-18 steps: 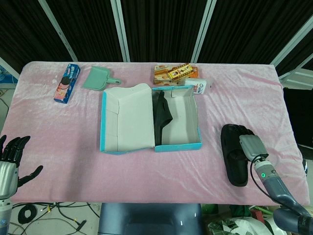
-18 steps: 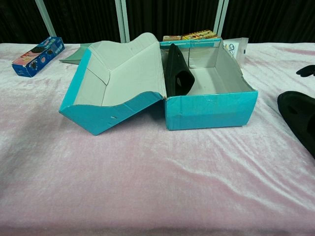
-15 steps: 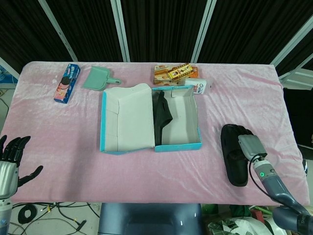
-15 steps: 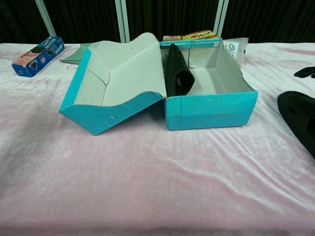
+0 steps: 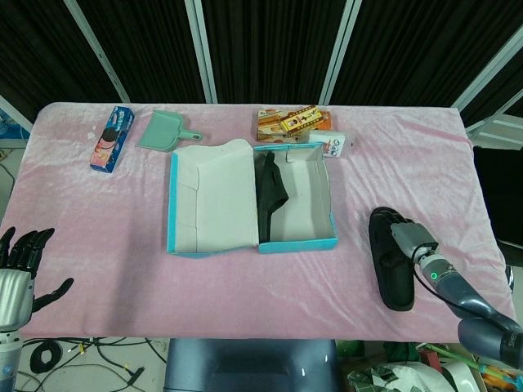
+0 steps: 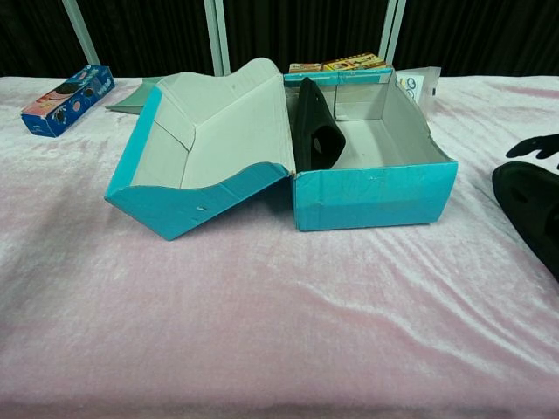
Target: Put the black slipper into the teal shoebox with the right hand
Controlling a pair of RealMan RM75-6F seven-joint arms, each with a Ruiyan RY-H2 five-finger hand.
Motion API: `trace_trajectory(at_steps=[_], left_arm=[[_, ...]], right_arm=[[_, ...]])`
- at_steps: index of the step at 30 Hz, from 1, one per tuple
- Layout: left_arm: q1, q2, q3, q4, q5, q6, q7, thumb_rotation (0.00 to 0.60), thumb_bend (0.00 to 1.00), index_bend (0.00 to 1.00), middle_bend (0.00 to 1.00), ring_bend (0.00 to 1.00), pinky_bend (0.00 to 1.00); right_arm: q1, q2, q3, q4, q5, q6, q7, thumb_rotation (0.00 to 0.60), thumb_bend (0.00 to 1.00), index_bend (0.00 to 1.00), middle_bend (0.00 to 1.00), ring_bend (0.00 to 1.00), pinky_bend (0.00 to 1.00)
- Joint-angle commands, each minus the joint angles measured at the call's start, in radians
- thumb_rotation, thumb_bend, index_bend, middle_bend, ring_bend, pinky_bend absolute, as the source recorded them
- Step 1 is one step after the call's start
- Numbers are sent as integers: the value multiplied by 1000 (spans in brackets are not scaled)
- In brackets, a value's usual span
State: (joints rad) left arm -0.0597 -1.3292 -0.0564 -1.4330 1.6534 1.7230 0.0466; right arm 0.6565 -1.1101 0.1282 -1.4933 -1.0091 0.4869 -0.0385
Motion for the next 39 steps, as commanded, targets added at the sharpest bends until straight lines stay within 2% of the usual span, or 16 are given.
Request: trace_trajectory(at_steps=[1, 10, 13, 16, 18, 19, 21, 24, 30, 35, 39], left_arm=[[0, 2, 1, -6, -2, -5, 6, 600, 0, 122, 189, 146, 0], [0, 3, 3, -21, -8, -17, 17, 600, 0, 122, 186, 146, 0], [2, 3, 4, -26, -8, -17, 22, 600, 0, 122, 185, 146, 0], [4, 3, 6, -27, -9, -18, 24, 600, 0, 122, 185, 146, 0], [6, 2, 7, -27, -10, -17, 22, 600, 0, 122, 185, 146, 0], [6, 2, 7, -27, -10, -17, 22, 600, 0, 122, 185, 146, 0], [7, 0, 8, -25, -10, -17, 20, 600, 0, 122, 185, 146, 0], [7, -1, 9, -22, -10, -20, 16, 600, 0, 122, 184, 146, 0], [3, -4, 8, -18, -5, -21, 11, 600, 0, 122, 184, 146, 0], [3, -10, 11, -11, -2, -23, 3, 600, 0, 119, 183, 146, 0], [4, -13, 12, -5, -2, -21, -4, 600, 0, 118, 182, 146, 0]], right_arm=[[100, 53, -30, 15, 93, -140, -11, 600, 160, 0, 0, 0, 123], [215, 37, -99, 103, 180, -260, 14, 600, 159, 0, 2, 0, 123], [234, 14, -113, 145, 190, -265, 28, 600, 159, 9, 52, 0, 123], [236, -6, -120, 173, 191, -252, 43, 600, 160, 154, 200, 9, 123], [231, -17, -123, 189, 186, -235, 53, 600, 160, 293, 334, 65, 124], [227, -21, -123, 192, 183, -226, 56, 600, 159, 328, 366, 93, 124], [206, -28, -112, 190, 172, -188, 73, 600, 159, 408, 437, 163, 125], [158, -34, -89, 168, 132, -94, 94, 600, 159, 455, 474, 205, 125], [31, -14, -26, 61, 15, 156, 185, 600, 159, 483, 475, 209, 125], [-66, 19, 24, -20, -115, 341, 327, 600, 159, 483, 474, 209, 125], [-118, 45, 63, -68, -188, 441, 464, 600, 174, 484, 468, 209, 125]])
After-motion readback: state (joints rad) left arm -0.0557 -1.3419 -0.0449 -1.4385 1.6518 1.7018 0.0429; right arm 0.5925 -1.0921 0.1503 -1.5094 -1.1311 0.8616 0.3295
